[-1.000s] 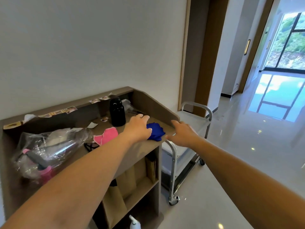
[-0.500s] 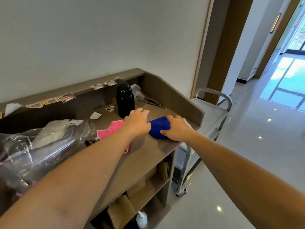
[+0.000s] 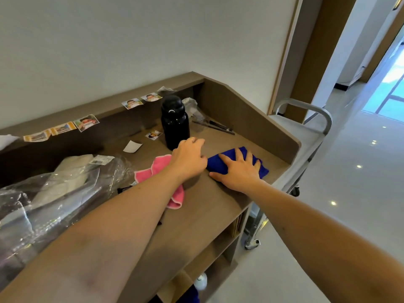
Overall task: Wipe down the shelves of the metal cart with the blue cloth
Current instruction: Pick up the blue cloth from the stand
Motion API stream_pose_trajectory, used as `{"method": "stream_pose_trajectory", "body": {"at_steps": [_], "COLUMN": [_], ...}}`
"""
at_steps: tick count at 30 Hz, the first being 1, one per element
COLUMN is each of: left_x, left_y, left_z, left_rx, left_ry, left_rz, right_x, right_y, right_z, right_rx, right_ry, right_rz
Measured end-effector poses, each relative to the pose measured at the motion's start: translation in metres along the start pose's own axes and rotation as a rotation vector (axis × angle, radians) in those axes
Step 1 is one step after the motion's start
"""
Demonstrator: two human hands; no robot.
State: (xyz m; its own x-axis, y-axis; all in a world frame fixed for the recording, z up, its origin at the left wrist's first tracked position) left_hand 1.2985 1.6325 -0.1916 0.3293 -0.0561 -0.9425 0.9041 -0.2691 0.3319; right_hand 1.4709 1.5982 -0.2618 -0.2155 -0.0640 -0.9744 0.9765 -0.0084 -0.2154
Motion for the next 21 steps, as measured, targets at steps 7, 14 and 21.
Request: {"method": "stream_pose_trajectory", "body": {"at_steps": [7,14,21], "left_x": [0.011,0.013,-0.007], "left_y": [-0.005,0.004,0.057], "left_z": [-0.007,-0.009,0.0], "left_rx": [0.01,0.023,0.084], "left_ry": [0.037,0.02,0.097], "left_rz": [0.067,0.055,0.038], "right_x": [0.001,-0.009,-0.051], "right_y": [0.003,0.005,0.027], "right_z": [0.0,0.012,0.044], "right_rx": [0.003,-0.018,0.004], "right_ry": [0.189,0.247,0.397], "right_rz": [0.019,-0.124,-0.127]}}
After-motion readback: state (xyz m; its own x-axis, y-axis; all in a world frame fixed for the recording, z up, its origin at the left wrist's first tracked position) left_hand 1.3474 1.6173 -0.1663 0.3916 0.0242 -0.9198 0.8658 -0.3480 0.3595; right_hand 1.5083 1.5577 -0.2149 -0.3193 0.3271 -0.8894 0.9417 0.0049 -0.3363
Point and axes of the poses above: each hand's wrist, its own z-axis away from the middle knuckle, its own x-axis out of the palm, y = z × x, the point moved 1 cm from there along -z, towards the middle knuckle, and after that the axes turned 6 degrees about -x, right-handed, at the moved point
